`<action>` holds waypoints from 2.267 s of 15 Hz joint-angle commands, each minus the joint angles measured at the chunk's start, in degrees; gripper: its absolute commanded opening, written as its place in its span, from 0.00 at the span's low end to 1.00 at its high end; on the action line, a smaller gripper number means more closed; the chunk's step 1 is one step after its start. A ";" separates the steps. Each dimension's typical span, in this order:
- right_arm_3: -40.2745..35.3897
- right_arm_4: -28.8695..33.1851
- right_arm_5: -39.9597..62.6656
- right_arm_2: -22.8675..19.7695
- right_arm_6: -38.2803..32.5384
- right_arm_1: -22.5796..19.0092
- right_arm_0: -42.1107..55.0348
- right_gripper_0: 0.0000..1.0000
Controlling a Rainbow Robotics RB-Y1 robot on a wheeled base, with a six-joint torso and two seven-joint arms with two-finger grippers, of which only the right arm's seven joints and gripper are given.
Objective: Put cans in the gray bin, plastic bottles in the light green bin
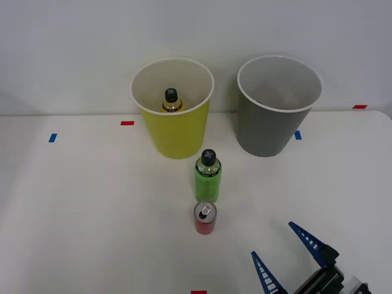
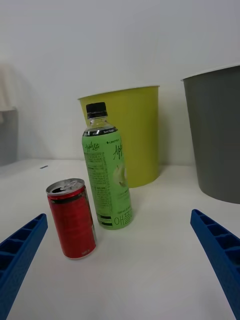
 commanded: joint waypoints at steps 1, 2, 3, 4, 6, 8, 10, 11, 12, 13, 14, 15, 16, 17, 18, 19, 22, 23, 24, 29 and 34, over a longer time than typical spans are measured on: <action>0.00 -9.72 3.70 9.58 10.18 -3.11 -4.23 1.00; 0.00 -11.92 4.75 11.87 12.38 -3.64 -5.28 1.00; 0.00 -14.29 5.90 13.98 14.75 -3.99 -6.25 1.00; 0.00 -16.75 7.65 15.91 17.65 -4.08 -7.65 1.00; 0.00 -19.39 11.17 17.67 21.52 -3.55 -9.76 1.00; 0.00 -23.08 13.98 19.25 25.12 -2.76 -11.70 1.00; 0.00 -26.77 16.71 21.27 28.55 -2.41 -14.07 1.00; 0.00 -27.56 17.85 21.80 29.69 -2.32 -15.04 1.00; 0.00 -27.83 18.99 22.15 29.61 -2.06 -15.92 1.00; 0.09 -28.18 19.43 22.59 29.69 -1.97 -16.44 1.00; 0.62 -28.79 19.61 23.20 29.43 -1.80 -17.23 1.00; 1.50 -29.23 19.52 23.56 29.52 -1.62 -17.76 1.00; 2.46 -29.32 19.43 23.56 29.78 -1.18 -18.20 1.00; 3.69 -29.41 19.43 23.47 29.96 -0.39 -18.73 1.00; 3.96 -29.41 19.43 23.38 29.96 0.05 -18.82 1.00; 3.96 -29.50 19.43 23.29 29.96 0.14 -19.17 1.00; 3.96 -29.76 21.80 23.38 29.96 0.58 -20.66 1.00; 3.96 -30.02 22.42 23.38 29.96 0.93 -21.01 1.00; 3.96 -30.20 23.56 23.38 30.04 1.63 -21.45 1.00; 3.96 -30.90 26.37 23.29 30.22 2.33 -22.86 1.00; 3.96 -30.82 26.46 23.20 30.22 1.90 -23.39 1.00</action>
